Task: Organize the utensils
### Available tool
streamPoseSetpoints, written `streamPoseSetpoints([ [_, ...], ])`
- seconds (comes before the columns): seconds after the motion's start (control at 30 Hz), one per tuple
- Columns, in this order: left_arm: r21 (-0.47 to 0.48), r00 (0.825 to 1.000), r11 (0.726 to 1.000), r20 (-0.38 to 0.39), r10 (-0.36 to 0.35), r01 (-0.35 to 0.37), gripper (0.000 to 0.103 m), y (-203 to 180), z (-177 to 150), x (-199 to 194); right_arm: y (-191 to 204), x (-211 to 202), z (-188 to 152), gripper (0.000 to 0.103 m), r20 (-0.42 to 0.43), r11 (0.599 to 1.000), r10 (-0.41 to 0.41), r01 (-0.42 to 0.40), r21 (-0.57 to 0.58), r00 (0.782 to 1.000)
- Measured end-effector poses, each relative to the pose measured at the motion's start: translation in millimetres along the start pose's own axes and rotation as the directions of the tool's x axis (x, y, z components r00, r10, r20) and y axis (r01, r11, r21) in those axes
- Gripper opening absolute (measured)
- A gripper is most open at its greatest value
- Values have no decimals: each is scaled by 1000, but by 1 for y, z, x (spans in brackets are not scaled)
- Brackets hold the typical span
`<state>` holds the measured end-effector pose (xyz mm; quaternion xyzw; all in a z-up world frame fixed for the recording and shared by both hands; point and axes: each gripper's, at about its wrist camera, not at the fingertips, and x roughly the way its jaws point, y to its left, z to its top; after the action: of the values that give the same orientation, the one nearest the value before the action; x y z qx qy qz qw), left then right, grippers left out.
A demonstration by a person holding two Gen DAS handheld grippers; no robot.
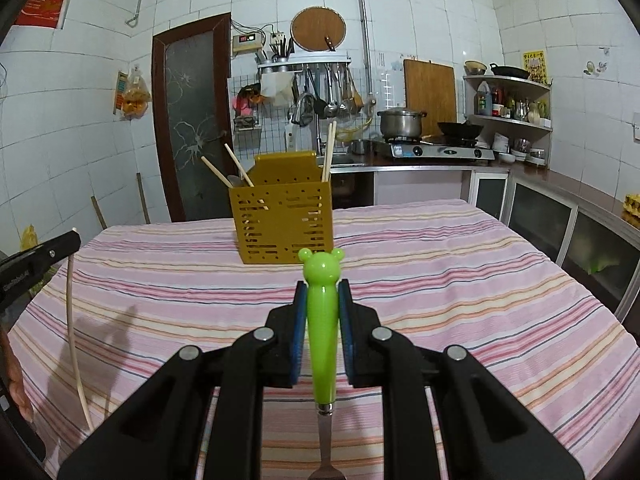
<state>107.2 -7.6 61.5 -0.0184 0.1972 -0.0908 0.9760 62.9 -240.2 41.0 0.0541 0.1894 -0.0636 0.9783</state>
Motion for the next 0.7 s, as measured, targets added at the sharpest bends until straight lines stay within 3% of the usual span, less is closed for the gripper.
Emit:
streamPoseSetpoints([
  [0.37,-4,999,1000,42,-14,14,5,-2,1,-14,1,-17,4,16,78,1000,-13,14,-6,997],
  [0.7,-24,997,999,76,-22,24,4,4,20,-1,1,-7,27,16,125,1000,-20,21,-10,992],
])
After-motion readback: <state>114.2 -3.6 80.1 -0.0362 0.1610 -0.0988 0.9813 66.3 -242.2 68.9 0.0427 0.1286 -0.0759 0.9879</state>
